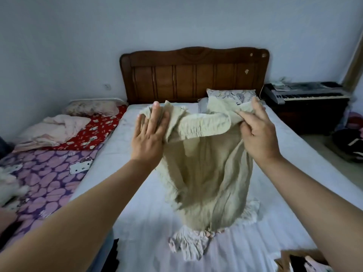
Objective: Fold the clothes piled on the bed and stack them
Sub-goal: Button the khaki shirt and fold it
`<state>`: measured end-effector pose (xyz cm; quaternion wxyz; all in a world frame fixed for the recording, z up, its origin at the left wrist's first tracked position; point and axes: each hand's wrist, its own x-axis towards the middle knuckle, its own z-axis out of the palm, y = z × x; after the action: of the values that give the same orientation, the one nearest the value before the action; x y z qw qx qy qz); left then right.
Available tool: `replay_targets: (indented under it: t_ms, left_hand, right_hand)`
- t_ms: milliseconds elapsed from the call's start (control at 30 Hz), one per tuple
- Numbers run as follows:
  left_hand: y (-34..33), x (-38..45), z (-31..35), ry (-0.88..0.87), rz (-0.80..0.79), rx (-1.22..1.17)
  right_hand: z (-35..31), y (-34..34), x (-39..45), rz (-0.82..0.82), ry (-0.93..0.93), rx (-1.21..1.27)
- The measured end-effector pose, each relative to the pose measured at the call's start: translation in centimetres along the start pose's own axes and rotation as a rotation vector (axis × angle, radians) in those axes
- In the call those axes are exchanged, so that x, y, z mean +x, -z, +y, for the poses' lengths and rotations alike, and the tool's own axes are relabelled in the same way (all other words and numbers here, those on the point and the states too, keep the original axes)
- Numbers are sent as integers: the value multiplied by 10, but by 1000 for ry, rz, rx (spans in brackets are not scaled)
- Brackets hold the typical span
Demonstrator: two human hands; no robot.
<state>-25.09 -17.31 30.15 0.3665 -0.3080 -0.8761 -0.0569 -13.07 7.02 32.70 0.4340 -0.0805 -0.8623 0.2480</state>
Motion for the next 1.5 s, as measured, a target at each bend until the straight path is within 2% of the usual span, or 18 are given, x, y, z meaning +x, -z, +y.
replay_targets:
  t_ms: [100, 200, 333, 500, 567, 667, 767, 800, 867, 967, 1033, 1133, 1167, 1233, 1367, 1433, 1500]
  left_hand:
    - [5, -12, -4, -61, 5, -7]
    - [-3, -46, -6, -129, -97, -10]
    - [-24, -123, -6, -266, -290, -73]
    - [-44, -241, 12, -354, -658, -106]
    - [-56, -290, 22, -332, -762, -121]
    - [-71, -360, 35, -229, -911, -173]
    - [-87, -417, 45, -36, -1133, -307]
    - [-86, -428, 50, 21, -1166, -322]
    - [-80, -444, 55, 86, -1134, -322]
    - [-81, -478, 58, 157, -1359, -396]
    - [-87, -504, 58, 155, -1327, -446]
    - [-89, -521, 55, 27, -1387, -396]
    - [-89, -521, 54, -13, -1429, -332]
    - [-91, -514, 56, -13, -1351, -315]
    - [-111, -509, 68, 141, -1079, -552]
    - [-124, -508, 84, 144, -1042, -568]
    - [-137, -507, 102, 109, -1063, -559]
  right_hand:
    - [3, 7, -14, 15, 93, -13]
    - [17, 2, -55, -93, 131, -61]
    - [46, -10, -141, -356, 118, -155]
    - [68, -31, -271, -719, -70, -144]
    - [71, -41, -320, -879, -196, -144]
    - [70, -51, -386, -1014, -298, -175]
    - [66, -58, -438, -1072, -390, -240]
    - [65, -59, -451, -1082, -417, -256]
    - [62, -64, -475, -1120, -444, -277]
    - [57, -65, -501, -1179, -471, -304]
    - [57, -66, -516, -1246, -465, -323]
    - [55, -68, -532, -1420, -440, -423]
    - [54, -71, -536, -1440, -446, -463]
    - [49, -80, -532, -1367, -441, -548]
    - [54, -115, -536, -938, -249, -427]
    - [57, -140, -538, -890, -197, -364]
    - [59, -166, -539, -930, -202, -382]
